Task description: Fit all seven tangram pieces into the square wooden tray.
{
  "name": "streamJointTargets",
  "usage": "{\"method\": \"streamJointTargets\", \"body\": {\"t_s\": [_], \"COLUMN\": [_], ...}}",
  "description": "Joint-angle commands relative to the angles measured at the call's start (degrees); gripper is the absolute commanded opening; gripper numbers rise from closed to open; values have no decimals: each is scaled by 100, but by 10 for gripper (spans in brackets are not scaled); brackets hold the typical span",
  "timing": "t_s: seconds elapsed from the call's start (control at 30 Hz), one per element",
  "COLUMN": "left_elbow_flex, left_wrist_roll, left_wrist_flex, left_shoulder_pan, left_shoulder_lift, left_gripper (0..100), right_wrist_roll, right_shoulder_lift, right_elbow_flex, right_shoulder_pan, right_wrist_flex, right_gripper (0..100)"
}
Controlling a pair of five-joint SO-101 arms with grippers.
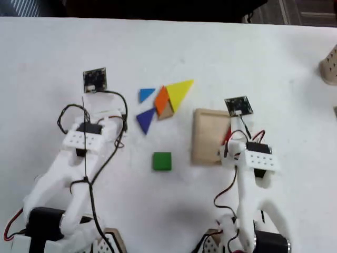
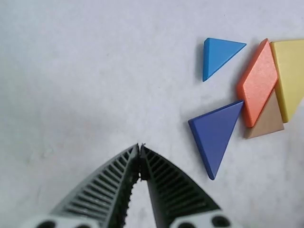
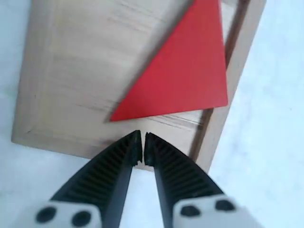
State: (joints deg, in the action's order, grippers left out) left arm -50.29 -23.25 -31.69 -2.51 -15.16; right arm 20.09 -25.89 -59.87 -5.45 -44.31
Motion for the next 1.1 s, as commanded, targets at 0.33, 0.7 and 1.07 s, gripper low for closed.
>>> {"method": "streamJointTargets", "body": {"t_s": [0.33,0.7,1.07], "left_elbow_flex": [44,44,44], "left_wrist_roll": [53,53,53], "left_wrist_flex": [185,185,343], "left_shoulder_pan": [57,57,57], "left_shoulder_lift": [-259,-259,-251], "left_gripper": [21,21,21], "right_wrist_roll": [-316,-615,-993], "right_shoulder_lift": [1376,1385,1165], "right_elbow_flex": [1187,1371,1459], "right_shoulder_pan": [119,980,365], "right_wrist_flex": [233,857,418], "right_gripper": [18,18,18]}}
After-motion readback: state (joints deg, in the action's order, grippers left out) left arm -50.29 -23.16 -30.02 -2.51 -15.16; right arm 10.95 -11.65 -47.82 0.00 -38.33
